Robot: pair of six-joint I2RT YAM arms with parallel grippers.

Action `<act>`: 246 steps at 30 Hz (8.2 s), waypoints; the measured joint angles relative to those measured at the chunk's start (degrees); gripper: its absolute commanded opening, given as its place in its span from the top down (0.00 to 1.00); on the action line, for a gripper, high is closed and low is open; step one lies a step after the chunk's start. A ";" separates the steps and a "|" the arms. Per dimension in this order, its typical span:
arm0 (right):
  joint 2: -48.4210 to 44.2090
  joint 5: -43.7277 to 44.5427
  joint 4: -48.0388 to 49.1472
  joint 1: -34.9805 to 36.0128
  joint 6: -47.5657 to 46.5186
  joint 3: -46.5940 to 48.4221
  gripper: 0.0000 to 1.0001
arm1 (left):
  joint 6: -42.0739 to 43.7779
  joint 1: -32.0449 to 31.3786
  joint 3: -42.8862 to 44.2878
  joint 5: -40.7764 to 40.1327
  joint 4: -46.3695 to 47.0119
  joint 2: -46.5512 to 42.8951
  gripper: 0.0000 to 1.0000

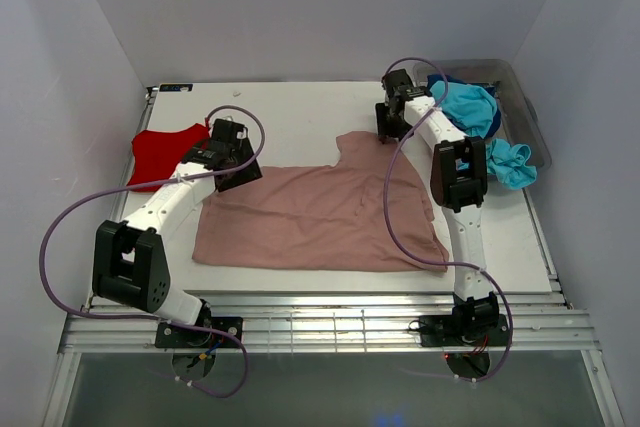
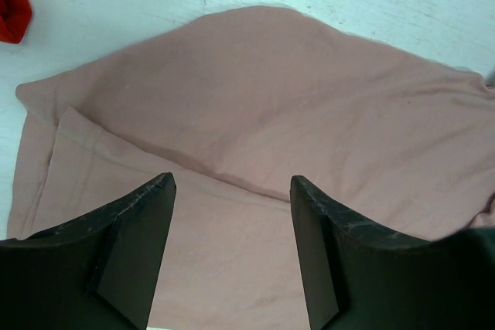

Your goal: Fold and stack the t-shirts

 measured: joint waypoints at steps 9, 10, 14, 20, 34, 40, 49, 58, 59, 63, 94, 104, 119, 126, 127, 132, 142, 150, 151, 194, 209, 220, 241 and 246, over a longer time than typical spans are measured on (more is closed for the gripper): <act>1.16 -3.13 3.10 -0.35 1.16 -0.02 0.92 | 0.04 0.98 -4.50 0.07 -0.24 -1.44 0.29; 1.16 -3.52 3.56 -0.39 1.49 -0.15 0.92 | 0.04 1.07 -4.85 0.09 -0.33 -1.77 0.29; 0.52 -5.25 6.78 -0.44 2.21 -2.75 0.92 | 0.02 1.36 -6.49 0.09 -0.31 -2.89 0.29; -5.53 -9.92 10.93 -0.63 1.57 -12.17 0.92 | -0.42 1.44 -9.29 0.55 -0.13 -4.13 0.30; -32.68 -13.14 14.71 4.22 -3.02 -36.79 0.92 | -2.82 1.44 -16.06 4.39 1.29 -7.85 0.31; -36.68 -11.93 12.68 6.38 -3.32 -46.38 0.92 | -3.45 1.44 -18.43 5.64 1.84 -10.14 0.31; -44.61 -8.96 12.02 10.29 -2.56 -55.98 0.68 | -4.87 1.44 -18.71 7.15 3.67 -10.27 0.32; -35.39 -3.87 12.07 9.86 -0.85 -41.70 0.65 | -5.99 1.44 -18.62 8.20 4.22 -10.45 0.32; -33.42 -3.08 12.13 9.79 -0.31 -39.17 0.66 | -6.05 1.44 -18.73 8.20 4.22 -10.62 0.32; -26.21 -0.74 11.65 9.31 1.99 -32.63 0.71 | -6.19 1.44 -20.02 8.13 3.87 -12.52 0.32; -35.04 -0.96 8.35 8.74 8.90 -52.00 0.64 | -6.16 1.44 -22.36 7.93 2.69 -14.69 0.32; -33.66 -1.07 8.63 9.05 8.98 -51.34 0.92 | -6.16 1.44 -22.36 7.28 2.25 -16.90 0.32; -32.74 -4.15 6.95 20.61 3.87 -42.56 0.79 | -6.60 1.44 -24.28 7.23 1.79 -17.94 0.32; -31.67 -1.29 5.40 22.47 3.56 -45.05 0.70 | -6.62 1.44 -24.28 7.26 1.79 -18.03 0.32; -31.95 -0.46 5.40 22.47 3.91 -45.05 0.69 | -6.62 1.44 -24.28 7.26 1.79 -18.03 0.32; -35.10 2.75 5.35 22.45 4.81 -44.44 0.68 | -6.69 1.44 -24.37 7.28 1.81 -18.14 0.32; -36.17 4.44 5.46 22.45 5.77 -43.21 0.53 | -7.10 1.44 -25.90 7.34 1.77 -19.08 0.31; -35.45 1.31 7.17 22.47 5.77 -46.82 0.49 | -7.13 1.44 -25.90 7.28 1.79 -19.10 0.30; -35.06 0.90 7.37 22.47 5.77 -46.90 0.49 | -7.13 1.44 -25.90 7.23 1.79 -19.10 0.30; -22.73 12.96 2.49 10.08 -0.68 -26.43 0.92 | 7.28 15.15 13.07 1.36 0.39 21.55 0.29; -22.71 11.34 2.51 10.05 -0.20 -27.41 0.92 | 4.59 15.15 6.84 6.62 0.35 21.66 0.51; -23.21 10.16 2.78 10.05 -0.13 -31.19 0.92 | 3.67 15.06 0.37 6.86 5.53 16.65 1.00; -25.94 7.39 4.11 10.05 1.49 -34.80 0.92 | 5.49 7.37 -23.08 15.78 12.07 -8.87 0.57; -26.93 7.37 4.09 10.05 1.64 -35.71 0.92 | 5.18 7.15 -17.64 10.86 11.21 -9.11 0.55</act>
